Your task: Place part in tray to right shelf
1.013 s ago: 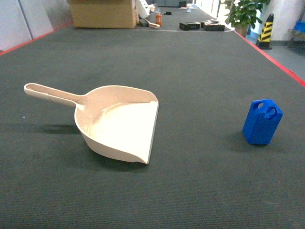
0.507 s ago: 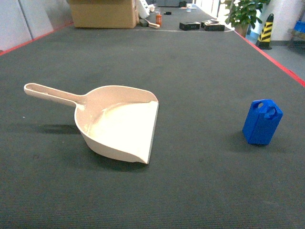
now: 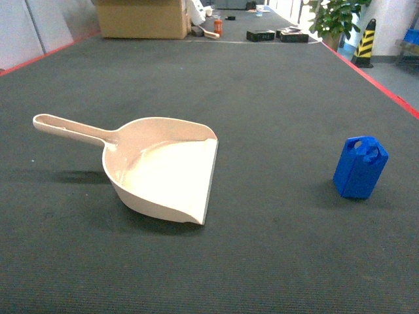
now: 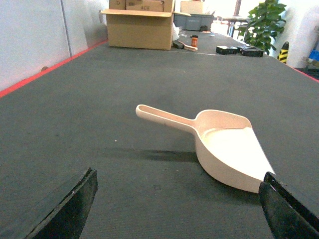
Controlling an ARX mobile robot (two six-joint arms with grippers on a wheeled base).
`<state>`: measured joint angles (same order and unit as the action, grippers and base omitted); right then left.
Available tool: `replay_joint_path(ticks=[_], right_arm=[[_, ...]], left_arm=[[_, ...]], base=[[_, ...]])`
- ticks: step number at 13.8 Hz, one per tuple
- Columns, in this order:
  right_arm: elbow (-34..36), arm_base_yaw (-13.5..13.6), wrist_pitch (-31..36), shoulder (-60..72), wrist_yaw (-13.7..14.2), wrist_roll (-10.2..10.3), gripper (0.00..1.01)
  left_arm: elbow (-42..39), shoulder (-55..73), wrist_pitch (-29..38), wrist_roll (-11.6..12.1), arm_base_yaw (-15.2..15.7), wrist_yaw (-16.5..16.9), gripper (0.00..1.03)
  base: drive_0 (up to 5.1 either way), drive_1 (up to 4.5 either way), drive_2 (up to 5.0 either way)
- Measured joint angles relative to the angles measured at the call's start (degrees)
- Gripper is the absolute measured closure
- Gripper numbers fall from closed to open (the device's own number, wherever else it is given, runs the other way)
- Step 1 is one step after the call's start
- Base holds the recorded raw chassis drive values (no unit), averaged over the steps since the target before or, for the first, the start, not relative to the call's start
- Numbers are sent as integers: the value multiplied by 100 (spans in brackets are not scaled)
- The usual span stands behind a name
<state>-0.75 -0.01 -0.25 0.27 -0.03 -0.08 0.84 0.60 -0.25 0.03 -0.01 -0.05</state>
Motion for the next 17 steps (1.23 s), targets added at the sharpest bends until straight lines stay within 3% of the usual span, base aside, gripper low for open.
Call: replay_joint_path(ticks=[17], right_arm=[[0, 0, 0, 0, 0, 0, 3]], left_arm=[[0, 0, 0, 0, 0, 0, 5]], base=[[0, 0, 0]])
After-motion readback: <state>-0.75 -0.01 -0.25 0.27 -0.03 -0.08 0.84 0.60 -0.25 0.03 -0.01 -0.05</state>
